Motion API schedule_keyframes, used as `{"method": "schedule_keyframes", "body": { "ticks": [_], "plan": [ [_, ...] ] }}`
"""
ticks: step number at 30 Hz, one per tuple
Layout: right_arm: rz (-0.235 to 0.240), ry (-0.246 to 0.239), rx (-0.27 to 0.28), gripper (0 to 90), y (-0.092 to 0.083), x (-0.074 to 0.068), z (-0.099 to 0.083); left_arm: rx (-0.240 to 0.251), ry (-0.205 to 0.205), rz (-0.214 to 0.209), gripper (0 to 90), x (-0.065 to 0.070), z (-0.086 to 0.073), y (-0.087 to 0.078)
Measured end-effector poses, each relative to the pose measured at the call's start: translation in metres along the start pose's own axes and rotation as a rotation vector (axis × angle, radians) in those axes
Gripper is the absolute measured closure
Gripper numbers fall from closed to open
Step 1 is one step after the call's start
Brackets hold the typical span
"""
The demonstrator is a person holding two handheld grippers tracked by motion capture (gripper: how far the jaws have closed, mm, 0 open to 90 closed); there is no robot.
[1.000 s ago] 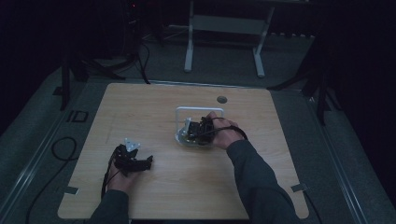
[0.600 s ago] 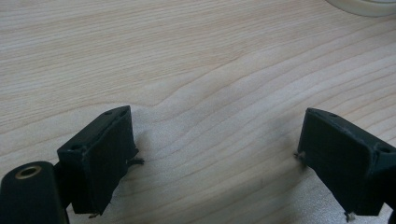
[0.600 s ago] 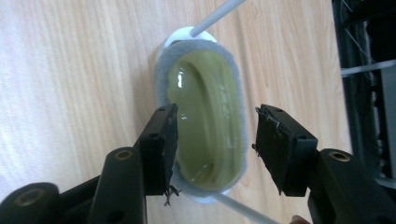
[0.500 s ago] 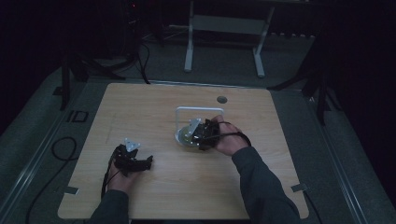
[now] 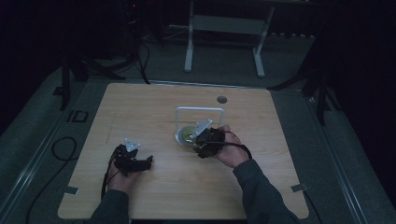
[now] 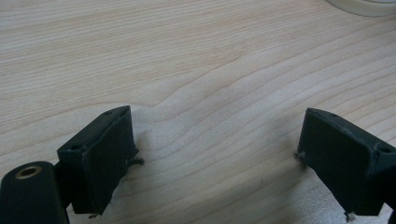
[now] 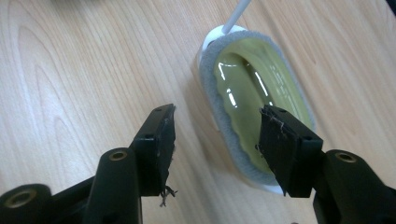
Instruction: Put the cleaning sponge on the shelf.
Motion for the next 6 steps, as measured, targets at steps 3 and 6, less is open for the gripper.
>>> {"method": "schedule_keyframes", "body": {
  "ticks": [3,6],
  "plan": [
    [0.004,0.047,-0.001,44.9,-0.0002,-0.0018,-0.0043,0.0,0.0,0.0,10.9,0.0,0.0,0.0],
    [0.011,0.088,0.001,44.1,-0.0005,-0.0026,-0.0096,-0.001,0.001,0.001,10.9,-0.0001,0.0,0.0]
  ]
}}
Point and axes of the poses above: each handheld gripper's, and its own axes: y roughly forward along the jaws, z roughly out of its top, x roughly to its right, the point moved 8 cm from there along y, roughly forward along the jaws, and after that the axes turned 13 degrees about -z, right-handed, at the moved point
